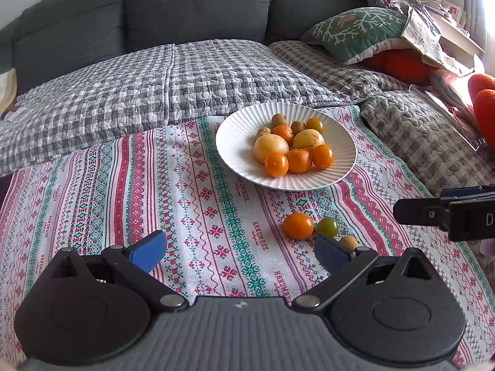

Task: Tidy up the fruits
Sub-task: 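Withdraw both tools toward the orange and green tomatoes on the cloth, then grasp the yellow-green tomato with the left tool while the right tool approaches the pale brown fruit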

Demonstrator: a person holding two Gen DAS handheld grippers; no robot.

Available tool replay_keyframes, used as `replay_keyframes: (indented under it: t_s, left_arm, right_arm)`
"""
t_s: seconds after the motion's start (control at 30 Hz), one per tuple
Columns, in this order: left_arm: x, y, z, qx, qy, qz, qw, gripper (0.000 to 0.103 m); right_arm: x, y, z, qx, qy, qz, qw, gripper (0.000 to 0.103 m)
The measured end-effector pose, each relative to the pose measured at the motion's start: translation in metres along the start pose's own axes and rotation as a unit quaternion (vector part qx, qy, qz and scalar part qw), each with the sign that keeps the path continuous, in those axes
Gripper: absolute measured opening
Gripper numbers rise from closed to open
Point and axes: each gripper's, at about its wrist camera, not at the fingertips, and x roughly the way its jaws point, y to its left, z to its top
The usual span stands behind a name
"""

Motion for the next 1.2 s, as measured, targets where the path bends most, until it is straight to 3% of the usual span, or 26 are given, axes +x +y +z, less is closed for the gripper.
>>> replay_keyframes:
  t_s: [0.37,0.5,0.87,0.93,1.2]
  left_arm:
    - [-0.025,-0.012,-0.048,0.021,0.021,-0.019,0.9994,0.095]
    - [-0.028,-0.019,-0.061,0.051,0.034,-0.032,0.9976,0.095]
    - [-0.036,-0.031,-0.094,0.147,0.067,-0.130,0.9782,0.093]
    - [-0.035,-0.033,-0.099,0.161,0.074,-0.146,0.9732,0.090]
    - [-0.030,-0.034,-0.111,0.198,0.091,-0.178,0.9594,0.059]
  right_arm:
    - [-0.013,0.009,-0.038,-0.021,0.007,-0.019,1.000,0.100]
    - [-0.012,0.013,-0.053,-0.044,0.023,-0.038,0.998,0.100]
    - [-0.008,0.018,-0.067,-0.084,0.041,-0.084,0.992,0.102]
    - [-0.007,0.018,-0.068,-0.082,0.045,-0.085,0.992,0.102]
    - [-0.006,0.019,-0.069,-0.080,0.051,-0.082,0.992,0.102]
